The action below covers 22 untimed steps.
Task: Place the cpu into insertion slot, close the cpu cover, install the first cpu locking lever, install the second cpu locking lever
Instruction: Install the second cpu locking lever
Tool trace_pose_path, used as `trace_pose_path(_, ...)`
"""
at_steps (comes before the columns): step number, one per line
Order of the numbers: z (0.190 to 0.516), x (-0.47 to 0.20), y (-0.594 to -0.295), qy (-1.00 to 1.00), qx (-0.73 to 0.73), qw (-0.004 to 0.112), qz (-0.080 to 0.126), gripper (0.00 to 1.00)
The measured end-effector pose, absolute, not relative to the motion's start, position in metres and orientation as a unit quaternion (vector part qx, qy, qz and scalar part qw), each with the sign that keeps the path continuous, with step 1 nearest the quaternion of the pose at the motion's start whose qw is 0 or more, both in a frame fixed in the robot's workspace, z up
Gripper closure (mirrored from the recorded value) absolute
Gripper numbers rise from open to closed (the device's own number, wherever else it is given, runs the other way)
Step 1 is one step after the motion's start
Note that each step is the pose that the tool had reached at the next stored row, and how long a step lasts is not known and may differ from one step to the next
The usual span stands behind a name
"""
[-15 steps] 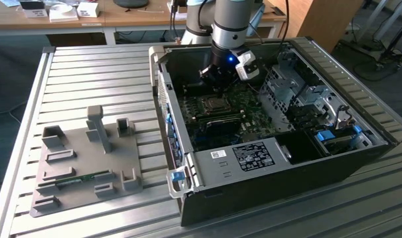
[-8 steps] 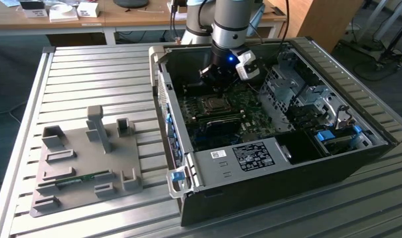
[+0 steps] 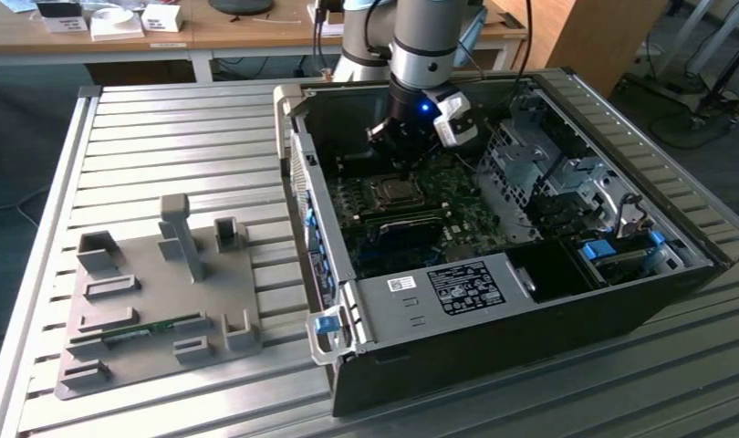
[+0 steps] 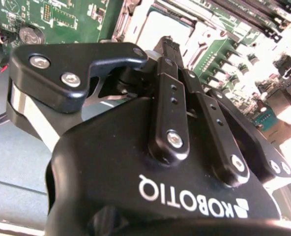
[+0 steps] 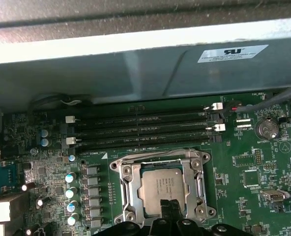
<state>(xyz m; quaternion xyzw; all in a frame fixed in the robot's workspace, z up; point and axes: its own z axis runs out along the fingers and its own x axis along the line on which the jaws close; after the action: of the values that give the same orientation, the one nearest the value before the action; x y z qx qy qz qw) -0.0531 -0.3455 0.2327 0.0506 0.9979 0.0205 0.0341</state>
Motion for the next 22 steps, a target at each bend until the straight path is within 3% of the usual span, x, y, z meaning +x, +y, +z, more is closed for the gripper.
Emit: trace_pose_path(22, 0.2383, -0.0531, -0.3534, 0.998, 0.051, 0.034, 0.021, 0.89)
